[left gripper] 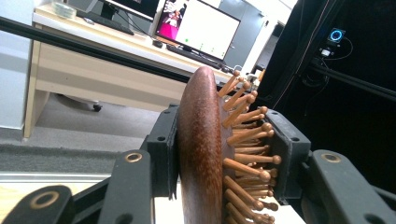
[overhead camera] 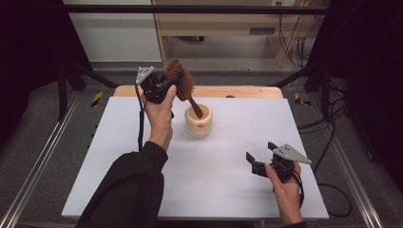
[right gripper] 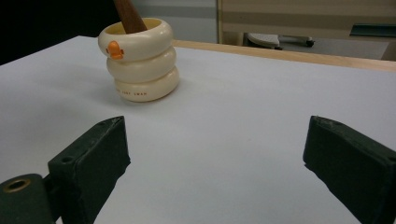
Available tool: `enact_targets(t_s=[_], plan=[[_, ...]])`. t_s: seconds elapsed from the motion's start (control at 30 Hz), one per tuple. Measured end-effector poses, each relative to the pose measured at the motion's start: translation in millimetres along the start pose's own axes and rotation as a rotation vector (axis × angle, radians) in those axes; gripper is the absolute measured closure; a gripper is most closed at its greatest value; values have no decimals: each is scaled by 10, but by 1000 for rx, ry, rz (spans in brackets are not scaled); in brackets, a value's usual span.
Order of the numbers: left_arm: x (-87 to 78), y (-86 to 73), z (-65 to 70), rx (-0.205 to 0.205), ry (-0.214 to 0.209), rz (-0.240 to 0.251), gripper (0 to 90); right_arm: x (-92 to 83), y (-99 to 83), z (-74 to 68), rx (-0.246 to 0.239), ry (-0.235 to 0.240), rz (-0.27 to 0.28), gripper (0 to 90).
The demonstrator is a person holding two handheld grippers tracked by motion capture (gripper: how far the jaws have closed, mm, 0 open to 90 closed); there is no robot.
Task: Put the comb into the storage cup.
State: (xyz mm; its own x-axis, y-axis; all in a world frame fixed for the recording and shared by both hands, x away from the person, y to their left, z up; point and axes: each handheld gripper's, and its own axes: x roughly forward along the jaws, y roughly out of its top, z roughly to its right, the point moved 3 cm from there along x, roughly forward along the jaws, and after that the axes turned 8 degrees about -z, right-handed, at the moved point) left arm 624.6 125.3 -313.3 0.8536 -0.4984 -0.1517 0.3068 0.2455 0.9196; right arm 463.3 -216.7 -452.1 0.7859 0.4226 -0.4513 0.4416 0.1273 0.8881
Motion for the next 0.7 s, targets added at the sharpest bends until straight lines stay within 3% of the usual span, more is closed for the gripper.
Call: enact_targets(t_s=[0.27, 0.7], plan=[[64, -72, 60, 43, -8, -19, 520, 2, -3, 6, -4, -2, -3, 72], [116, -144, 108, 57, -8, -37, 520, 1, -3, 8, 1, 0, -3, 72]])
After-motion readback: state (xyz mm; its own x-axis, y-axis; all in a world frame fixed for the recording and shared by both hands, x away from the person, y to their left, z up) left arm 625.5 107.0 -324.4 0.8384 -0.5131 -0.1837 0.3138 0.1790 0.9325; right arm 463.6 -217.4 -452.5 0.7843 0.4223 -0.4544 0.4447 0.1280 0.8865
